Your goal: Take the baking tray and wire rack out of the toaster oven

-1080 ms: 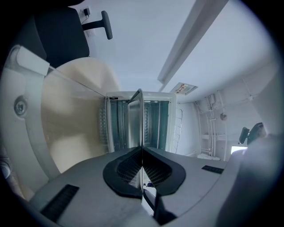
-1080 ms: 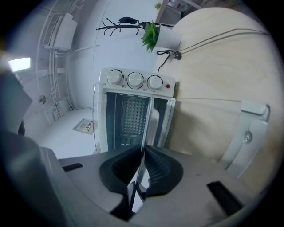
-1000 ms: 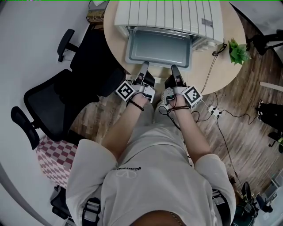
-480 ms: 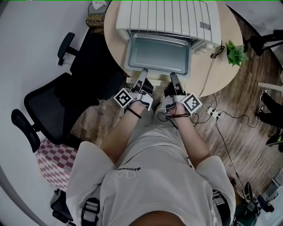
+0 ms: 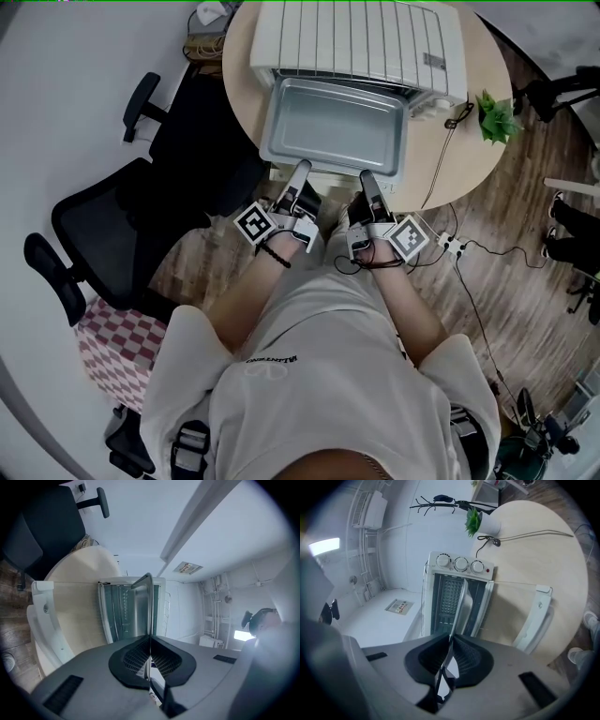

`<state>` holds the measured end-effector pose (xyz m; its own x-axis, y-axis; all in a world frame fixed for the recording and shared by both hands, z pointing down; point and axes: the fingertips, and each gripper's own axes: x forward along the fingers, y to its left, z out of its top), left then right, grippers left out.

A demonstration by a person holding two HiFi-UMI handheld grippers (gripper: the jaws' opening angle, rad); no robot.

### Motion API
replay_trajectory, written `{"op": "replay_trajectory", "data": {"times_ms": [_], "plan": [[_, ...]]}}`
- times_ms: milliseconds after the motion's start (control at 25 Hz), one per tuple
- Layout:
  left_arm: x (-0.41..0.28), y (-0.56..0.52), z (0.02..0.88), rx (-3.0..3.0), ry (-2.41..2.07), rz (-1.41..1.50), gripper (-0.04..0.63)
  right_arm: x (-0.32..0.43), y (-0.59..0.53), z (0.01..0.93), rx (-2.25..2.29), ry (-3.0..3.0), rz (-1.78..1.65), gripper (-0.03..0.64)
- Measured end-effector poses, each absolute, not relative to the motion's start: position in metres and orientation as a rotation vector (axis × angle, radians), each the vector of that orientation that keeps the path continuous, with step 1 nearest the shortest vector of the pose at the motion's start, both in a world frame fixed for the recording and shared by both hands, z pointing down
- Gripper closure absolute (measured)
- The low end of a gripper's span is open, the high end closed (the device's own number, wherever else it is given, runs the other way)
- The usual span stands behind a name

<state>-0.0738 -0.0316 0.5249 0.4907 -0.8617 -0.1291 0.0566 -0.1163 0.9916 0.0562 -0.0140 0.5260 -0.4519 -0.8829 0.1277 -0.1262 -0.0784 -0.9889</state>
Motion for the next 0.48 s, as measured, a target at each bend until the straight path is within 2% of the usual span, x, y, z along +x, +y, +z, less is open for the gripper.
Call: {"op": "replay_trajectory", "data": {"times_ms": [480], "plan": [[-0.093, 0.016, 0.485, 1.527, -0.712, -0.917, 0.591, 0.038, 0.03, 0.489, -1.058, 1.672, -1.608, 0.594]]}}
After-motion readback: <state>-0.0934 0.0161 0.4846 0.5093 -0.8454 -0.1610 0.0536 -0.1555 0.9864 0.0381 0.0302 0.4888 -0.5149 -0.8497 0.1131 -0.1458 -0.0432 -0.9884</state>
